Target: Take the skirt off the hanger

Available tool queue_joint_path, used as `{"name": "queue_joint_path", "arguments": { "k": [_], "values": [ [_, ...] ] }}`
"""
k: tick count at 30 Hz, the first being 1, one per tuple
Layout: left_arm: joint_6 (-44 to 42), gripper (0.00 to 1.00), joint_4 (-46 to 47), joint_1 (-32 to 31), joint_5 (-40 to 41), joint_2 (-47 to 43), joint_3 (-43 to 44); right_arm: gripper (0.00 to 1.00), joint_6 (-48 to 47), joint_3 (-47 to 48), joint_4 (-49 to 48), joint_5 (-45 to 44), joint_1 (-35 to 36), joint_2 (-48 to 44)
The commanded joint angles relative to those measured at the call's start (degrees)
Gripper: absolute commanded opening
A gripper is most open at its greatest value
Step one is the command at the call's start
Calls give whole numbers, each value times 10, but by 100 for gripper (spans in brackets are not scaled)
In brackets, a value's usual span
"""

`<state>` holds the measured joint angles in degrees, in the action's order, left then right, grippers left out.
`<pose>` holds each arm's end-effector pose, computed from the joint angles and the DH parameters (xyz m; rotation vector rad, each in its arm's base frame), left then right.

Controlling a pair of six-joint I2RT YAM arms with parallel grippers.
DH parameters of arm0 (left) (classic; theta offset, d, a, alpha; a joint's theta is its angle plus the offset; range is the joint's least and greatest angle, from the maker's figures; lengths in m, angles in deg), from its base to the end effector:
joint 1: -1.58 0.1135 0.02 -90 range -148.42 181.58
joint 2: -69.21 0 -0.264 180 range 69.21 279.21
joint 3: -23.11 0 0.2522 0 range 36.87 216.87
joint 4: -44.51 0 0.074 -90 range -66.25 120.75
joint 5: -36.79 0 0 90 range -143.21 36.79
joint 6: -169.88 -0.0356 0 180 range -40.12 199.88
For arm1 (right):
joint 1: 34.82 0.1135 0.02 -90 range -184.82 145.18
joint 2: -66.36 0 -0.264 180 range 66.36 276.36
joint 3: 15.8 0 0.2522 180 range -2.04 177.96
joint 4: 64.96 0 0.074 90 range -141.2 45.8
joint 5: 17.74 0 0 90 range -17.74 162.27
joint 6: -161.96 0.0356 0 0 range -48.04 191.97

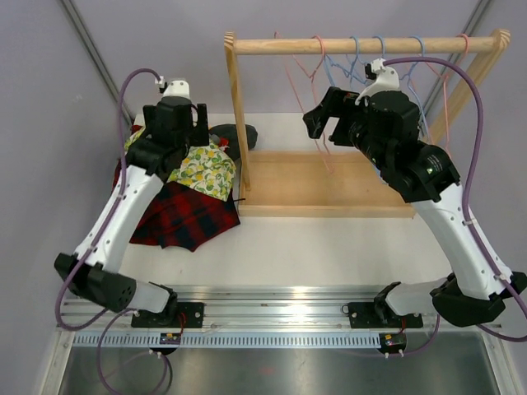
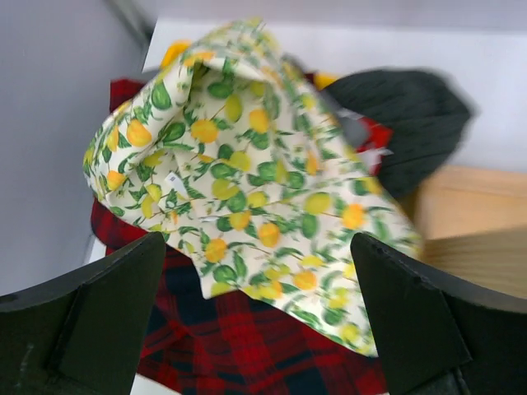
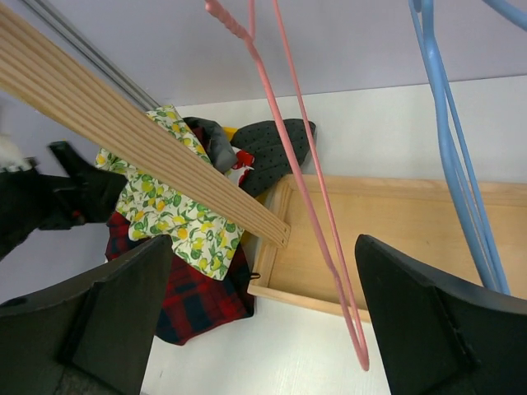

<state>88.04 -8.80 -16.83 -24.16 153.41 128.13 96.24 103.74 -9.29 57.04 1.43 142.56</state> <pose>0.3069 -0.0839 0.4093 -0.1071 2.0669 0.2583 0.2042 0.1381 0.5198 0.0049 1.8085 0.5221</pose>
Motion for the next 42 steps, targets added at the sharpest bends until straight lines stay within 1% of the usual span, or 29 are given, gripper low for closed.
{"name": "queue_joint_path", "arguments": {
  "k": [1, 2, 3, 4, 5, 6, 7, 8, 9, 10, 11, 12, 13, 14, 16, 17, 20, 22, 25, 27, 30, 42],
  "values": [
    [28, 99, -14, -35, 38, -86, 2, 99, 7, 6, 2, 19, -2, -21],
    [34, 99, -18, -56, 37, -104, -3, 100, 3, 5, 4, 26, -2, -32],
    [40, 99, -15, -69, 32, -144, -26, 99, -2, 2, -4, 40, -2, -40],
    [43, 99, -9, -81, 22, -165, -40, 99, -10, -13, -12, 75, -2, -51],
    [42, 99, 0, -107, 1, -187, -57, 99, -26, -28, -25, 96, -2, -81],
    [38, 99, 19, -120, -42, -236, -100, 99, -35, -48, -63, 113, -2, -101],
    [40, 99, 23, -135, -58, -258, -118, 99, -41, -95, -81, 143, -2, -123],
    [44, 99, 26, -163, -71, -285, -143, 99, -62, -121, -97, 165, -2, -171],
    [47, 99, 37, -174, -96, -309, -167, 99, -74, -147, -129, 176, -2, -196],
    [53, 99, 39, -184, -104, -358, -216, 99, -77, -196, -138, 163, -2, -221],
    [62, 99, 40, -193, -109, -383, -238, 99, -72, -218, -145, 155, -2, -271],
    [76, 99, 41, -193, -128, -407, -259, 100, -75, -239, -153, 137, -2, -297],
    [83, 99, 44, -193, -131, -465, -309, 99, -81, -276, -153, 119, -1, -321],
    [89, 99, 47, -194, -132, -492, -331, 99, -84, -295, -149, 108, -2, -369],
    [103, 99, 53, -194, -128, -549, -378, 100, -80, -342, -140, 63, -2, -413],
    [106, 99, 53, -194, -125, -595, -412, 99, -74, -355, -134, 48, -2, -450],
    [119, 99, 34, -194, -89, -647, -449, 99, -62, -411, -107, 10, -1, -513],
    [125, 99, 17, -194, -75, -657, -451, 100, -53, -446, -96, -12, -1, -540],
    [121, 99, 11, -194, -54, -659, -450, 100, -35, -467, -58, -41, -2, -573],
    [117, 99, 11, -194, -43, -657, -453, 99, -30, -473, -40, -56, -2, -590],
    [116, 99, 16, -194, -48, -656, -455, 100, -32, -476, -28, -74, -2, -606],
    [122, 99, 6, -194, -41, -649, -455, 99, -36, -494, -44, -82, -2, -614]
  ]
}}
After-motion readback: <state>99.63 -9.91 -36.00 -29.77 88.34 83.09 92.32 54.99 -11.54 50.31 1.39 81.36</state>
